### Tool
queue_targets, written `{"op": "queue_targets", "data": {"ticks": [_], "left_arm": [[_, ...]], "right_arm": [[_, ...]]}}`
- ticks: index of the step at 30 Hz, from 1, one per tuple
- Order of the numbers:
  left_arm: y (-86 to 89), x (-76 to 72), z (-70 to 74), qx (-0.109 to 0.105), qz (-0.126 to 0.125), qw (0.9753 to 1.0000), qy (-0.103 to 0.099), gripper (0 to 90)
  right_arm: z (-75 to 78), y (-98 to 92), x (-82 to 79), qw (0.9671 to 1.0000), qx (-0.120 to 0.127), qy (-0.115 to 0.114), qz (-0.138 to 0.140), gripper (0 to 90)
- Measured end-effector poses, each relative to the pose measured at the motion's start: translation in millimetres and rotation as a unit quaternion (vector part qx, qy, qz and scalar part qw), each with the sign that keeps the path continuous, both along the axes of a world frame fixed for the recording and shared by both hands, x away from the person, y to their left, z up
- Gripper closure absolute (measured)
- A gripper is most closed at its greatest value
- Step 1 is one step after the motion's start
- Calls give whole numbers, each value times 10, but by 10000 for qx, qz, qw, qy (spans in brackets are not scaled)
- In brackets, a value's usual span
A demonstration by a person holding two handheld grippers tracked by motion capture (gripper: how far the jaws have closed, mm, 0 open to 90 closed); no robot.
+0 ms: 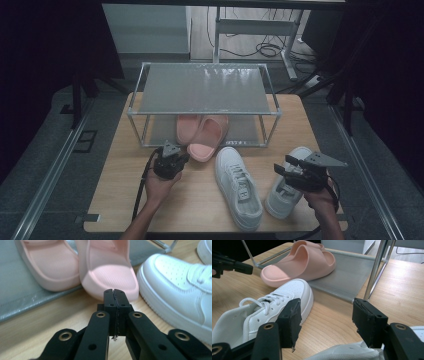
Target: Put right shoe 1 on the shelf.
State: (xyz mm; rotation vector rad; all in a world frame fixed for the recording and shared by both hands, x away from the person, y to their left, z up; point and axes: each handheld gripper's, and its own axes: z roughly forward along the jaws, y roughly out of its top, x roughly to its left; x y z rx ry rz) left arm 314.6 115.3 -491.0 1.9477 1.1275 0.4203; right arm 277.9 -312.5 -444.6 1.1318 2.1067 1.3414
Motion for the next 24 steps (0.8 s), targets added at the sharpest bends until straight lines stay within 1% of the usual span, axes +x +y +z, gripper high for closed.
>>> {"op": "queue_targets", "data": {"ticks": [5,6,11,13,18,24], "left_arm": [[15,8,-60,116,-17,9999,58,899],[-1,25,-69,126,-21,9999,54,899],[-123,117,-88,334,-137,9993,59,899],[-170,150,-98,381,-167,9991,69,898],[-237,207,-105,389,-208,9990,115,899],[-339,293,-122,466,-298,9983,180,899]], "right_arm": [[-7,13,0,10000,-5,25,15,408],[-9,16,2,10000,-14,17,17,408],[-11,19,2,10000,-10,27,15,408],[-11,12,1,10000,-6,27,11,408],[-10,-2,4,10000,7,27,-2,408],[-11,3,5,10000,-11,35,10,408]]}}
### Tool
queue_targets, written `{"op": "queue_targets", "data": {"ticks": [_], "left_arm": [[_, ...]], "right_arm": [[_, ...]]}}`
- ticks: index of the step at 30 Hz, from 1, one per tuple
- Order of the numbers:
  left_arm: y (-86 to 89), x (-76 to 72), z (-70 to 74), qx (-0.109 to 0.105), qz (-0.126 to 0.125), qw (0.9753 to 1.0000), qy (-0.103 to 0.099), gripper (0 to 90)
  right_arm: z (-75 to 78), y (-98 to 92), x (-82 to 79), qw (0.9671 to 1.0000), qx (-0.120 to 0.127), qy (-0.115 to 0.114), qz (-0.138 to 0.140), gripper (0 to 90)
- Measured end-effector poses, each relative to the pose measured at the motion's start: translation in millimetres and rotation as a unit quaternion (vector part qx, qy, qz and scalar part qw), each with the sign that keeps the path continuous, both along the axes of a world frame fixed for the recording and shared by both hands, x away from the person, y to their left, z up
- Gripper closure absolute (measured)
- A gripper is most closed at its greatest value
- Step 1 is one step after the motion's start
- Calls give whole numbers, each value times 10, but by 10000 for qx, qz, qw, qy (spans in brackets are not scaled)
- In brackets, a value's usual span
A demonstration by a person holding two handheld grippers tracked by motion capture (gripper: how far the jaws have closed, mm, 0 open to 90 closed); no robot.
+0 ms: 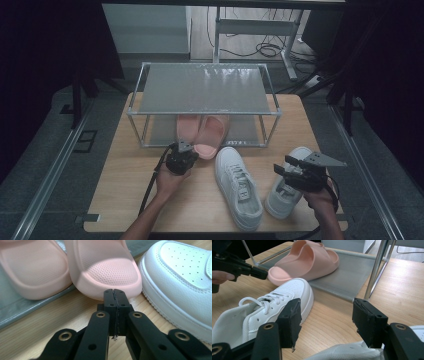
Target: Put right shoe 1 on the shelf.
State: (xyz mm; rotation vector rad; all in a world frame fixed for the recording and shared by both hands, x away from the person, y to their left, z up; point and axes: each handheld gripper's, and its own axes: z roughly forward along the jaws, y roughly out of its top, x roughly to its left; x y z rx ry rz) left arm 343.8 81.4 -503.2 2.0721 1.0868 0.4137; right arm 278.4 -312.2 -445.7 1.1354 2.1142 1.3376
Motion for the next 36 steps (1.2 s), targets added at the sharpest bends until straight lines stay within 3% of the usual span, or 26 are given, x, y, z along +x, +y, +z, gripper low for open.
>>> {"op": "queue_targets", "data": {"ticks": [3,36], "left_arm": [[-55,47,-25,89,-3,10000,16,898],[-173,336,-130,-41,290,9995,151,889]], "right_arm": [[-1,1,0,10000,-3,1,2,408],[-11,-10,8,10000,8,2,-27,408]]}}
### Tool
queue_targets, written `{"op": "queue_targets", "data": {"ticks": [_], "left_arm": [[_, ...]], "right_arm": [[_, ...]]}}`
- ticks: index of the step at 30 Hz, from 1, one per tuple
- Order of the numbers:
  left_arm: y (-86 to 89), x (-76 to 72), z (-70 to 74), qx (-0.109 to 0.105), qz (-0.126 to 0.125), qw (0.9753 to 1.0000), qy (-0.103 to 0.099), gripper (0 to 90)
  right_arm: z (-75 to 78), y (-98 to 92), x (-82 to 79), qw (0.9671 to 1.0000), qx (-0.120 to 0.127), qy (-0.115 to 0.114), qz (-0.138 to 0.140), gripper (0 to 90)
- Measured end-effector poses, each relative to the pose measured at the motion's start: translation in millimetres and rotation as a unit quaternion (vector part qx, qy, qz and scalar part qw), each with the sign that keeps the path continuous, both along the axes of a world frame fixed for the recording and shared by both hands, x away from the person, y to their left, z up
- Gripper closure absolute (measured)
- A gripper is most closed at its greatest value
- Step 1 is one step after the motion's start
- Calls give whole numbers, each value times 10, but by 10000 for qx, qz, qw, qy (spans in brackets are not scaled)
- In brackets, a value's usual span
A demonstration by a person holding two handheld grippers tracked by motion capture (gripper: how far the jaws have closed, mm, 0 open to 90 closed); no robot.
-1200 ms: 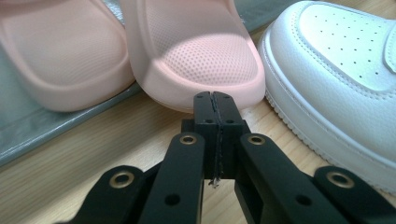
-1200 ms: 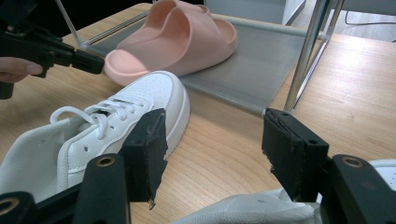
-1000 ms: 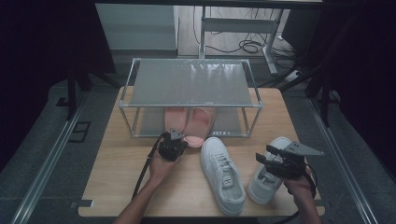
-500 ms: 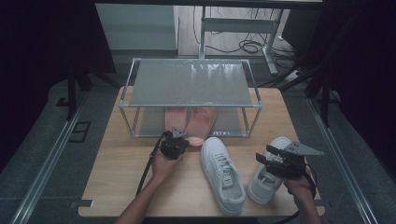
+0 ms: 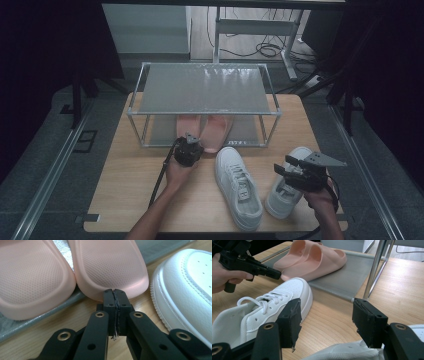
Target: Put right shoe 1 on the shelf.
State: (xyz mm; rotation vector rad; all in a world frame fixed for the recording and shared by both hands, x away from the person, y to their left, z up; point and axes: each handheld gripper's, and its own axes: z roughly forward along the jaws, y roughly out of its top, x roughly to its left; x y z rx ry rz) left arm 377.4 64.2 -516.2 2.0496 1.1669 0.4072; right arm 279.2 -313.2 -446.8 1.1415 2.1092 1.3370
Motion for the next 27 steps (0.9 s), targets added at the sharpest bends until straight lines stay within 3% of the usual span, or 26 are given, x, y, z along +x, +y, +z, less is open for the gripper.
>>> {"op": "queue_targets", "data": {"ticks": [13,27], "left_arm": [[-36,148,-17,53,114,9999,25,887],[-47,276,-61,-39,336,9994,43,888]], "right_arm": [[-1,5,0,10000,-1,-2,10,408],[3,-1,0,10000,-1,-8,0,408]]}}
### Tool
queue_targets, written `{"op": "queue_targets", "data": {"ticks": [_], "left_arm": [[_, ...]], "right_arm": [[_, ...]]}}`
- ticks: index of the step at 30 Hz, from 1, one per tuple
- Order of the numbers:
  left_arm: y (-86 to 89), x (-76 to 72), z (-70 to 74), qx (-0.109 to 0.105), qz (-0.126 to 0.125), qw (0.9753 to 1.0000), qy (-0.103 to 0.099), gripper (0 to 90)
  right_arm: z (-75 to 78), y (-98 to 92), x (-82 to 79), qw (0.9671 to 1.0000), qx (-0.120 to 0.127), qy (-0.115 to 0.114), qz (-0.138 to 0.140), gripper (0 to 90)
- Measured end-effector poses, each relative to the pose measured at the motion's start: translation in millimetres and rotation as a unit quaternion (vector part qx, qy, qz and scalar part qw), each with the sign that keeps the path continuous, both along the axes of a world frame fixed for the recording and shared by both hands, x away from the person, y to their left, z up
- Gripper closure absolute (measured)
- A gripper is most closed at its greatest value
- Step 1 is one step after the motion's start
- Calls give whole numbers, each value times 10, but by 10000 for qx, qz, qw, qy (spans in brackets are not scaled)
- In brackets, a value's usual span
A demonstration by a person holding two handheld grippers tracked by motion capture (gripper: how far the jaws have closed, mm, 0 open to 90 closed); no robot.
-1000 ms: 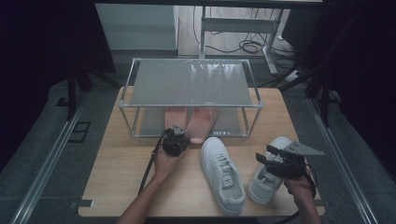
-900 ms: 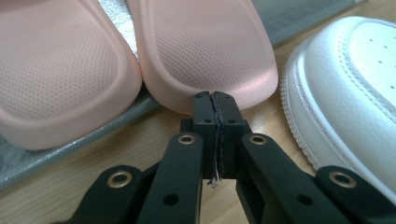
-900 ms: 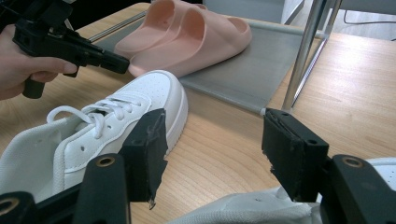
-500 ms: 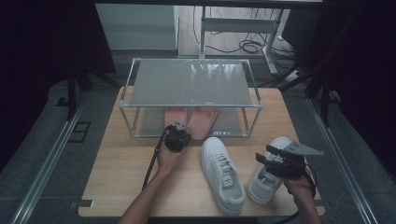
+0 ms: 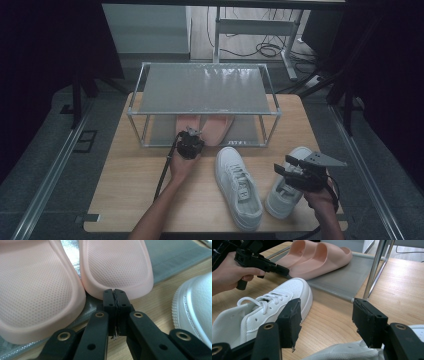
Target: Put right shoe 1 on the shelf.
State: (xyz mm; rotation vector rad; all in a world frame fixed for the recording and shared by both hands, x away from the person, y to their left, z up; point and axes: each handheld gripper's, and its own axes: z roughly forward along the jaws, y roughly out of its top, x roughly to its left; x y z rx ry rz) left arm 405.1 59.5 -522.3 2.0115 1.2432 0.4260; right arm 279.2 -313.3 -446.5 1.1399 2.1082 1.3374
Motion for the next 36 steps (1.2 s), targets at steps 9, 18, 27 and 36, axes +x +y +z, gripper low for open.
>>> {"op": "queue_targets", "data": {"ticks": [9,18,27,36], "left_arm": [[-5,50,-38,-74,111,9999,-36,886],[-13,88,-63,-127,195,9997,-54,883],[-25,109,-64,-195,235,9995,-45,884],[18,65,-74,-159,182,9997,6,877]], "right_arm": [[-4,-1,2,10000,1,10,-6,408],[-13,1,7,10000,-18,29,-2,408],[-23,6,14,10000,-20,37,-6,408],[-20,-9,11,10000,4,34,-15,408]]}}
